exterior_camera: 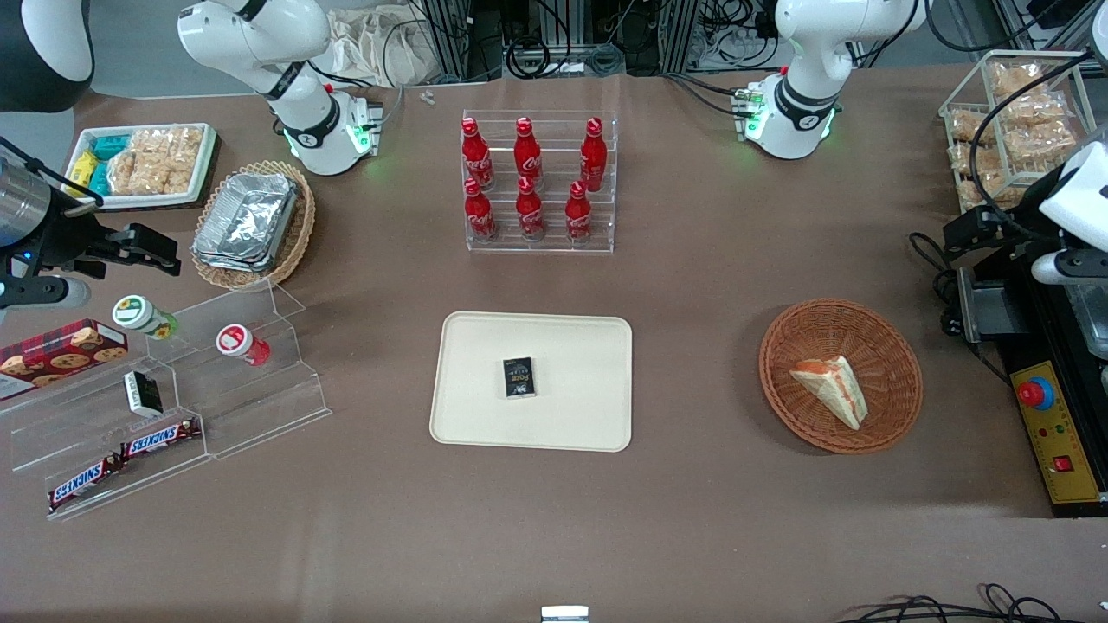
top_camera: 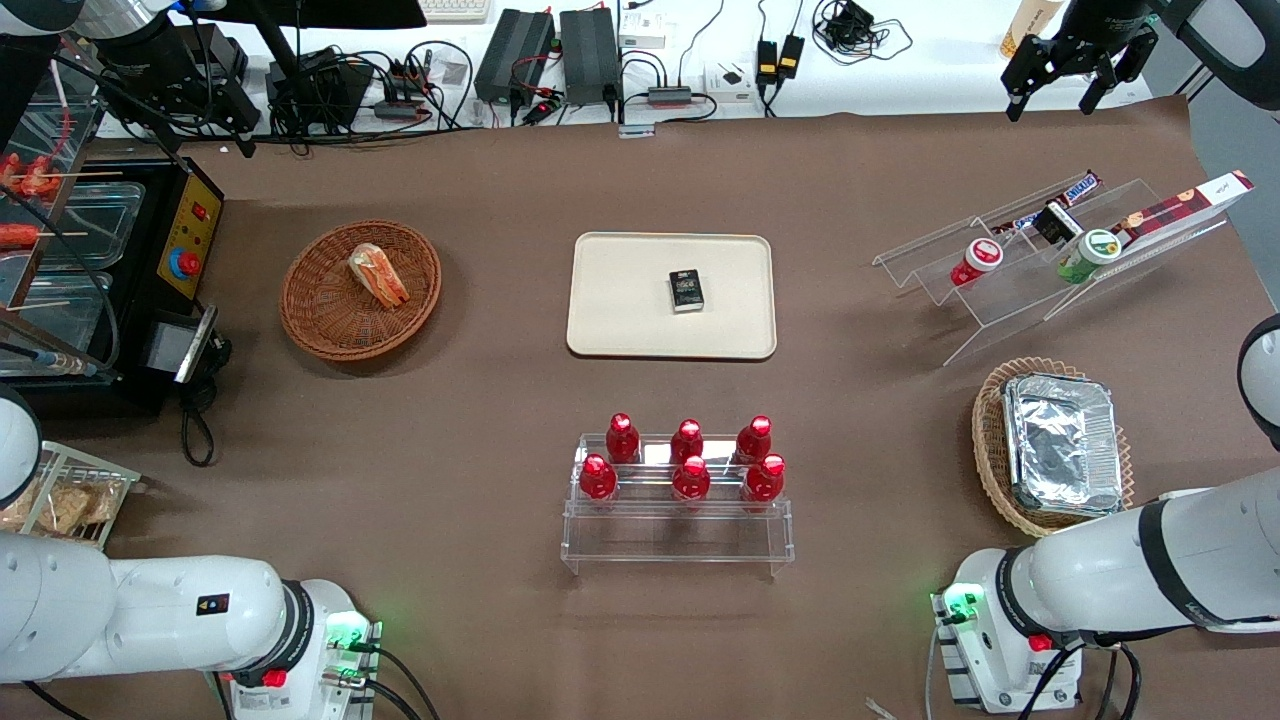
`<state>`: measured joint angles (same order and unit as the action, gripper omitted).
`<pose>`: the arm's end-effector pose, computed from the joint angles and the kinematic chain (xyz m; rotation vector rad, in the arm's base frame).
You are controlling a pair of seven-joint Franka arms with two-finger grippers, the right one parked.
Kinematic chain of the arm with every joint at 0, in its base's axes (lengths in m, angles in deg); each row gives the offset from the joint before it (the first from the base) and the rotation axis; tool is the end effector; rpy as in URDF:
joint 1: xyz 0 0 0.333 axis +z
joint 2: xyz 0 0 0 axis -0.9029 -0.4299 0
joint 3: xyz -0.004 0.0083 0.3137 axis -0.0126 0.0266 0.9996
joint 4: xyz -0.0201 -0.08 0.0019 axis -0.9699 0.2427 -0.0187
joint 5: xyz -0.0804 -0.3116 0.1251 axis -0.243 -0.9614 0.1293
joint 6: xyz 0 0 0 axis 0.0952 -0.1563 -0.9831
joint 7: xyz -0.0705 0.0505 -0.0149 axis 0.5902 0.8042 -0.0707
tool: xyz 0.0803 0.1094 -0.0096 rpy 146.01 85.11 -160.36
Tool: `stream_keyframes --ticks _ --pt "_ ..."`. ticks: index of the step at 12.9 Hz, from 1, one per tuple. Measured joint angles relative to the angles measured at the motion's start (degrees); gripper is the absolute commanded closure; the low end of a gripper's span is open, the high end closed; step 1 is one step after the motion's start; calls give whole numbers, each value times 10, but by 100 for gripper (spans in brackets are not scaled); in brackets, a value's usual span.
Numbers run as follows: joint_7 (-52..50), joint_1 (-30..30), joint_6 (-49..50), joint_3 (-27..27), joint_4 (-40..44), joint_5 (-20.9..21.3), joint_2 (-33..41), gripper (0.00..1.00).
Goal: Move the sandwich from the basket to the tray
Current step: 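Move the left gripper over the wicker basket toward the sandwich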
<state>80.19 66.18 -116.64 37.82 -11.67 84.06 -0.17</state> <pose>0.5033 0.0003 0.5721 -3.1314 0.0756 -0.0100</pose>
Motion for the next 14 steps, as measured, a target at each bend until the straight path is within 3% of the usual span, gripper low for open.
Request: stream_keyframes --ticks 7,14 --pt "0 0 -7 0 -1 0 -21 0" --pt "-60 -1 -196 -1 -133 -1 -67 0"
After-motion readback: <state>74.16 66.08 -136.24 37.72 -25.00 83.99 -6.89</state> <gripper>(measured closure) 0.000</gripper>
